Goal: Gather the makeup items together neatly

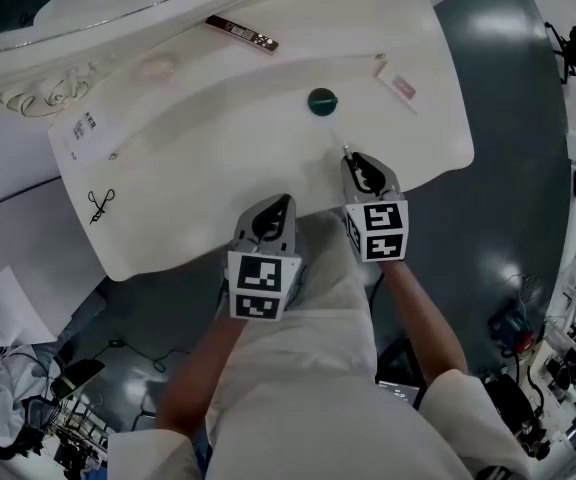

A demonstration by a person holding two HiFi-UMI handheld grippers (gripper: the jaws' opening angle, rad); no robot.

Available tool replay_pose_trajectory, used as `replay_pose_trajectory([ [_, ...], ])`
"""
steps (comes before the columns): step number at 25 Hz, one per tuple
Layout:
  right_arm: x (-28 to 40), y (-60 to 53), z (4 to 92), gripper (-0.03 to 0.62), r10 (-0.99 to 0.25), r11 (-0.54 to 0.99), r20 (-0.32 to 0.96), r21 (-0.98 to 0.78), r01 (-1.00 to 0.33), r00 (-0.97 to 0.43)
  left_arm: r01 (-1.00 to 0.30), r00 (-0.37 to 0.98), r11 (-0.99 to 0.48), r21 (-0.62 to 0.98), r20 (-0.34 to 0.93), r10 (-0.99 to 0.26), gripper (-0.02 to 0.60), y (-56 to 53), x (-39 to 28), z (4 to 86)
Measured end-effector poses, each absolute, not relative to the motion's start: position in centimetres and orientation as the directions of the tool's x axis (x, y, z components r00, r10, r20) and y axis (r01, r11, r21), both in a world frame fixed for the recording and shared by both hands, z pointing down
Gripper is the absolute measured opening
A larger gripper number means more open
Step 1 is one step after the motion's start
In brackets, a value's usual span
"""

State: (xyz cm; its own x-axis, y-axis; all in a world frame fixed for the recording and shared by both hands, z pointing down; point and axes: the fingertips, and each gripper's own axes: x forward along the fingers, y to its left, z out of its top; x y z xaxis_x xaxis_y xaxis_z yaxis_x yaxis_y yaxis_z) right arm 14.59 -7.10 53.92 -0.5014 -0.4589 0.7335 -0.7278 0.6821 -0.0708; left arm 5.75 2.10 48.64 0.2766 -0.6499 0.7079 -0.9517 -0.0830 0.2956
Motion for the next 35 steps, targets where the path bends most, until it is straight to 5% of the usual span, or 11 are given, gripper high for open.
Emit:
replay_pose_trajectory([
  [16, 17.5, -8.2, 57.1, 0.064, -0.465, 0.585, 0.788, -0.068, -0.808, -0.403, -0.953, 0.26, -0.051, 0.298, 0.725, -0.637, -0.005, 1.5, 8.1, 49.5],
  [35, 17.3, -7.8, 56.4, 0.075, -0.458, 0.606, 0.769, -0.097, -0.789, -0.446, -0.955, 0.255, -0.045, 0.293, 0.736, -0.626, -0.005, 1.6, 8.5, 49.8],
])
